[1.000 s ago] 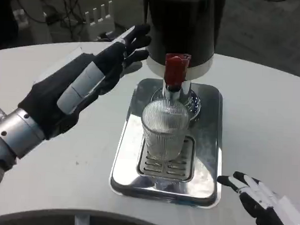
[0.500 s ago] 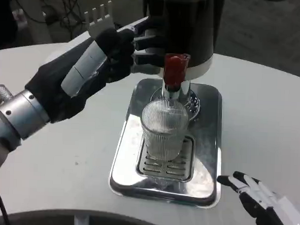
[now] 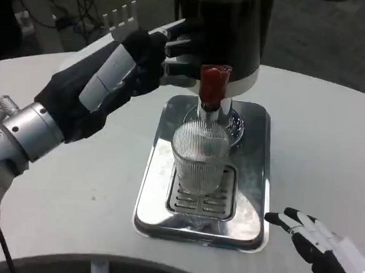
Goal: Grasp the cup under the faucet to collect the drink, then remove the cup.
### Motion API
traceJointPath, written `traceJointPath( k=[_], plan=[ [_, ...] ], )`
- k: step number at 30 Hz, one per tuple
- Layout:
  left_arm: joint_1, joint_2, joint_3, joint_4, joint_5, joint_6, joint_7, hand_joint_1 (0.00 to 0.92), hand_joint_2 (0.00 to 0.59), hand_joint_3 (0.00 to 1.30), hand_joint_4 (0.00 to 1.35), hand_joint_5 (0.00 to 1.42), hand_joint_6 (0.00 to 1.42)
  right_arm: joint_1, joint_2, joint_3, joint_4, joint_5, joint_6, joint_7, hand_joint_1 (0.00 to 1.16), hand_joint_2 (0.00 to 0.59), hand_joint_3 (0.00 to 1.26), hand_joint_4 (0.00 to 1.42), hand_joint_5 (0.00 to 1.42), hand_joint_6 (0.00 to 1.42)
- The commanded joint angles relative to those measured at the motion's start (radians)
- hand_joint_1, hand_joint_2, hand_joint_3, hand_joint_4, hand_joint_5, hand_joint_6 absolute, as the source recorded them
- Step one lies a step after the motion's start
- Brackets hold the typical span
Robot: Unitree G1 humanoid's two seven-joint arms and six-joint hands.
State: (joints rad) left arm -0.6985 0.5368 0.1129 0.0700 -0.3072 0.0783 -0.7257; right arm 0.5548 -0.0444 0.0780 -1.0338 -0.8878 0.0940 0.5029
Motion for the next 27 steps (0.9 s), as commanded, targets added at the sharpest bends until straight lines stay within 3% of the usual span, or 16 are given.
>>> traceJointPath(
  k=[1, 11, 20, 27],
  plan=[
    [-0.029, -0.023, -0.027, 0.045, 0.033, -0.042, 0.009, 0.0, 0.0, 0.13, 0.13, 0.24, 0.21, 0.008, -0.004, 0.001, -0.006, 0.007, 0.01, -0.011, 0.61, 0.455, 0.14, 0.04, 0.0, 0.0],
    [-0.05, -0.066, -0.062, 0.076, 0.066, -0.081, 0.011, 0.0, 0.001, 0.28, 0.13, 0.23, 0.21, -0.003, -0.011, 0.002, -0.004, 0.01, 0.022, -0.011, 0.61, 0.455, 0.14, 0.04, 0.0, 0.0],
    [-0.074, -0.103, -0.071, 0.07, 0.086, -0.087, 0.016, 0.0, 0.0, 0.27, 0.13, 0.23, 0.21, -0.013, -0.015, 0.002, -0.001, 0.01, 0.035, -0.011, 0.61, 0.455, 0.14, 0.04, 0.0, 0.0],
    [-0.088, -0.133, -0.114, 0.082, 0.109, -0.105, 0.014, 0.0, 0.001, 0.26, 0.13, 0.23, 0.2, -0.019, -0.019, 0.003, 0.004, 0.013, 0.04, -0.013, 0.61, 0.455, 0.14, 0.04, 0.0, 0.0]
  ],
)
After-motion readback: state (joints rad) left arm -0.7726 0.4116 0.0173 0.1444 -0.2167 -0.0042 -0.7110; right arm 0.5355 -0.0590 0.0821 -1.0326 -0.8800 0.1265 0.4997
